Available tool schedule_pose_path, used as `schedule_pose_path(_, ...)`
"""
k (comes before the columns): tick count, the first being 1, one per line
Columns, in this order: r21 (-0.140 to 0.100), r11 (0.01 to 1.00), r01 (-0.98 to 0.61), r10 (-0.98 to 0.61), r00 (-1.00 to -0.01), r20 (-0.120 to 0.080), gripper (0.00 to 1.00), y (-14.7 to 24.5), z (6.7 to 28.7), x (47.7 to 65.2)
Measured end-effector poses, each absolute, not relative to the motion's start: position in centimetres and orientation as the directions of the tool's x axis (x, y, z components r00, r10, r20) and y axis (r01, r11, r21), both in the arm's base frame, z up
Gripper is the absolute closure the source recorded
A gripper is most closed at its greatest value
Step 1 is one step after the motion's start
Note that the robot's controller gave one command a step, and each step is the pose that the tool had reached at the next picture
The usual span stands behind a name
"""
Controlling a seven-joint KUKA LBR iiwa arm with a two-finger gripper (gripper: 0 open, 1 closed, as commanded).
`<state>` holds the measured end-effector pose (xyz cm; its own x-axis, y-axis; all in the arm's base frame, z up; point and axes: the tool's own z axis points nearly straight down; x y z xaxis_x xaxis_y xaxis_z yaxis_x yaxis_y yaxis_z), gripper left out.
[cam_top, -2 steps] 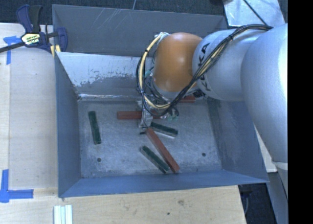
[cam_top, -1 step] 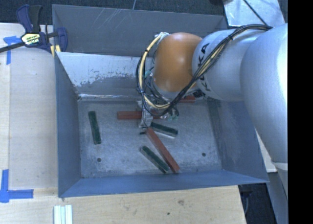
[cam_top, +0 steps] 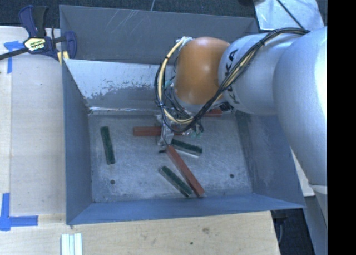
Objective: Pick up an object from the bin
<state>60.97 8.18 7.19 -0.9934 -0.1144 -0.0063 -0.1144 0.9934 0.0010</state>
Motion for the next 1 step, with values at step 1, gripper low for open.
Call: schedule_pose_path(1,0.000,0.995,-0.103,-0.103,-0.995,-0.007,1.00,5.63,23.15,60.31)
